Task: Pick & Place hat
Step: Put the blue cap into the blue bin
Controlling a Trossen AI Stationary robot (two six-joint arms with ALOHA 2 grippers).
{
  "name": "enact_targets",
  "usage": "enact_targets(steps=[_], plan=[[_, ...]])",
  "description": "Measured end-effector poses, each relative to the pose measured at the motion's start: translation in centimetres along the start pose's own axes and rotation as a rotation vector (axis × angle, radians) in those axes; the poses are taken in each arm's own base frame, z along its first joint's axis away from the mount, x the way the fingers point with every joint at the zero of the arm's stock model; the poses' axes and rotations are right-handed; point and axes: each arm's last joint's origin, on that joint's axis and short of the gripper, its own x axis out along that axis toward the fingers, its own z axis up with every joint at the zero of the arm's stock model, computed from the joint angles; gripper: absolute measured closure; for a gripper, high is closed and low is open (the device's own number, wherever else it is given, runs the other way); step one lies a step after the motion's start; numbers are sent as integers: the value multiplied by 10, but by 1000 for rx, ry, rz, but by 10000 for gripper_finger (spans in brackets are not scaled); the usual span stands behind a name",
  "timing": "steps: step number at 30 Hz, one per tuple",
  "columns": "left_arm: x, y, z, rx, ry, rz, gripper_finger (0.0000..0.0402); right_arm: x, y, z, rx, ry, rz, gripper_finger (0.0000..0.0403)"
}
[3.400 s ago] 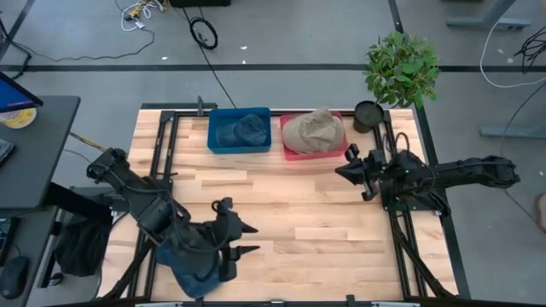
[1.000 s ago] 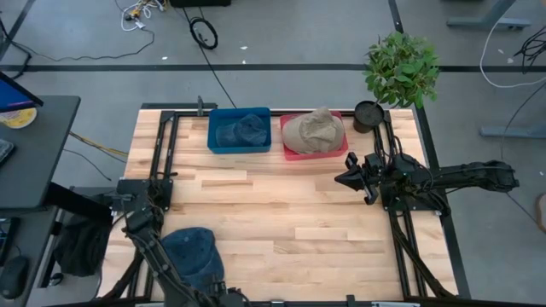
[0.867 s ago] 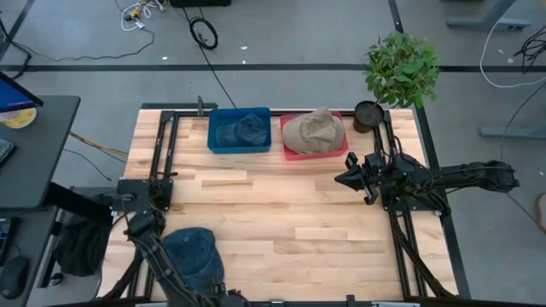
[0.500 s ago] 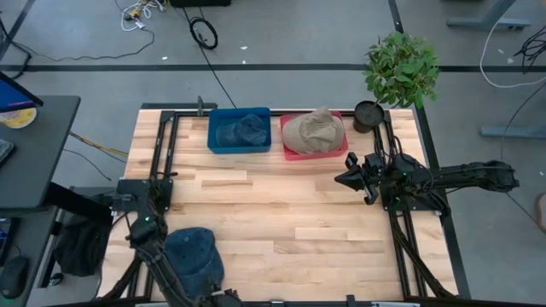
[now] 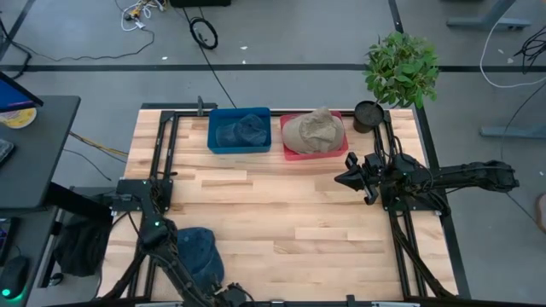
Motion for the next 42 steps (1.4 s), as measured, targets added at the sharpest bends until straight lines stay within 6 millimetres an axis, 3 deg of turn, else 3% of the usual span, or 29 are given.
enact_targets(steps=[13, 26, 32, 37, 42], plan=[[9, 7, 5, -12, 17, 110, 118, 0, 0, 0, 0, 0, 0, 392], [41, 1, 4, 47, 66, 181, 118, 0, 0, 0, 0, 0, 0, 392], [41, 1, 1, 16, 74, 180, 124, 0, 0, 0, 0, 0, 0, 392], [40, 0, -3, 5, 73, 179, 157, 0, 0, 0, 0, 0, 0, 392], [22, 3, -9, 17, 49, 140, 193, 0, 0, 0, 0, 0, 0, 392]])
